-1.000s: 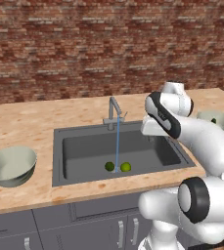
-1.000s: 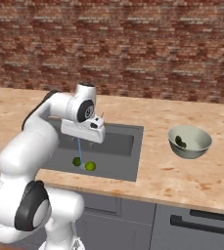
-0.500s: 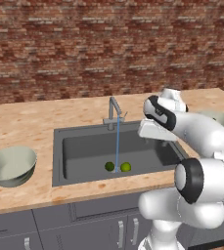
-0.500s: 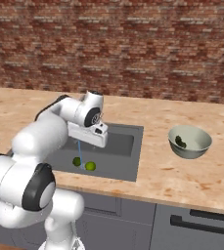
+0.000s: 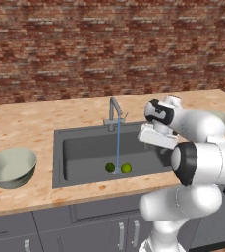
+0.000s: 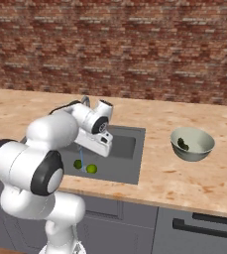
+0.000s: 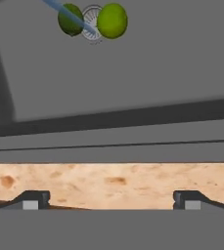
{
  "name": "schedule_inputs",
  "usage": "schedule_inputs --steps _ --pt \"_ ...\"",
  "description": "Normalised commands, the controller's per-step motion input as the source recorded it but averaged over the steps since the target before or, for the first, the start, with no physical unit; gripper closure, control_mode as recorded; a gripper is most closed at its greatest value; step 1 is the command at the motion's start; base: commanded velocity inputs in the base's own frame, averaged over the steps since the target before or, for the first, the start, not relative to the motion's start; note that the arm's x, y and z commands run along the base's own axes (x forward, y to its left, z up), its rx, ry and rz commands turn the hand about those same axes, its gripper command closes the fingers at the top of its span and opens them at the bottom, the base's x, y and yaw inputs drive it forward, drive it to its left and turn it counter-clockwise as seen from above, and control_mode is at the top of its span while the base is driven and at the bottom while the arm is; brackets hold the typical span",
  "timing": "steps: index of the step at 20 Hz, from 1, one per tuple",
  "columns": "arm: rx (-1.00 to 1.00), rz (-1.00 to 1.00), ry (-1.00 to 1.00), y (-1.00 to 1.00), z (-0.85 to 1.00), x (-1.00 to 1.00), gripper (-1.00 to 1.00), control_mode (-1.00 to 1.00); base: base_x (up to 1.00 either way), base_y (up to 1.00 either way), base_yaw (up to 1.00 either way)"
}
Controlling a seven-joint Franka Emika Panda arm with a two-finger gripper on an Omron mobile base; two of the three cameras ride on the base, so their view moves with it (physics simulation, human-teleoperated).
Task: Pick the limes from the sink and place them in one bowl. Place the squash in the other bowl. Then turn off the sink faucet.
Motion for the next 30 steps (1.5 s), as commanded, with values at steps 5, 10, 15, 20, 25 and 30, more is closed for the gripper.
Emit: schedule_inputs --steps 5,10,15,20,25,30 --pt "0.01 -0.06 0.02 0.1 -0.27 0.16 -1.0 -1.0 0.0 0.0 0.0" --pt "0.0 -0.07 0.0 0.18 -0.25 0.27 -1.0 -1.0 0.0 0.0 0.0" --pt "0.0 -0.05 0.0 0.05 -0.31 0.23 -1.0 -1.0 0.0 0.0 0.0" --pt "0.0 -0.01 0.0 0.0 -0.33 0.28 -1.0 -1.0 0.0 0.0 0.0" --pt "0.0 0.0 0.02 0.0 -0.32 0.36 -1.0 -1.0 0.0 0.0 0.0" --pt "0.0 0.0 0.06 0.0 -0.34 0.33 -1.0 -1.0 0.0 0.0 0.0"
